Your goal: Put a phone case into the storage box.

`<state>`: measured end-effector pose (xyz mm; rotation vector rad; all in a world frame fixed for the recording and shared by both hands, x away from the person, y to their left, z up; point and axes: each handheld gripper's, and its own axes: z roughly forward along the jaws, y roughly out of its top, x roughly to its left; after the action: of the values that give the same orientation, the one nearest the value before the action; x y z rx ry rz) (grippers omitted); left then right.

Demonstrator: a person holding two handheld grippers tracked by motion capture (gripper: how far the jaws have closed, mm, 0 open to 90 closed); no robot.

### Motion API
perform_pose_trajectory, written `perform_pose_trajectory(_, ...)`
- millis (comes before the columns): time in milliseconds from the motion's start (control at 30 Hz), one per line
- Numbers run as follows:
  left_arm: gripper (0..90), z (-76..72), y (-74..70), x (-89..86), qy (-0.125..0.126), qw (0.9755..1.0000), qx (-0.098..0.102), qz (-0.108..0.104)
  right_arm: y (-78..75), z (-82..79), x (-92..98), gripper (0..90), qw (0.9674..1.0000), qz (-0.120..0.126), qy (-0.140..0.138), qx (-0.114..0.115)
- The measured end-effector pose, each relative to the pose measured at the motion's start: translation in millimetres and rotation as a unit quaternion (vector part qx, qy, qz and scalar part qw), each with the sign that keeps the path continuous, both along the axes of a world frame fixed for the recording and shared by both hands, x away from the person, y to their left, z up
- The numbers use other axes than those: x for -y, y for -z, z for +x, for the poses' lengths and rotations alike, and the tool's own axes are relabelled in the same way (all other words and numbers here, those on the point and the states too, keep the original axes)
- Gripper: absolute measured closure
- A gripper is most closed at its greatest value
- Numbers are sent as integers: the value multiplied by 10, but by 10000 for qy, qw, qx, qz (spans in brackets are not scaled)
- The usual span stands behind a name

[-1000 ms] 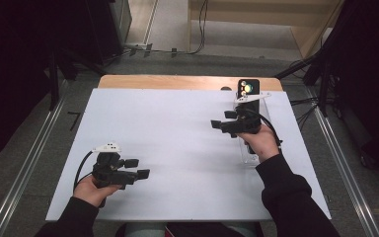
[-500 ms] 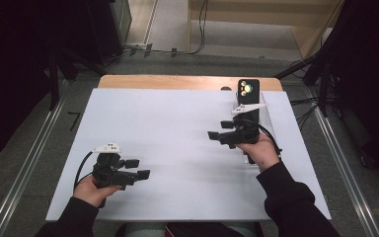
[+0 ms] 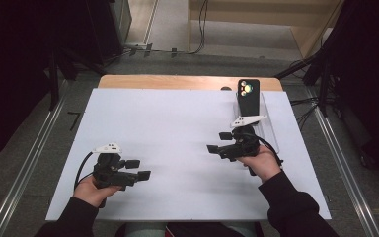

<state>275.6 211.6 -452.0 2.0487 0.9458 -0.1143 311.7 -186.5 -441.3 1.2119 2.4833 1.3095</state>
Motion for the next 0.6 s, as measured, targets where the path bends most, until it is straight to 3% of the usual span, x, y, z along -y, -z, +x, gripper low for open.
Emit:
perform_pose_trajectory(333,287,-16,10,18,134,9999,6,34,92,-175,-38,233,9996,-133,-256,-82)
perform_pose_trajectory(600,287,-28,11,37,219,9998,21,20,140,-318,78,227,9989,58,-442,-136)
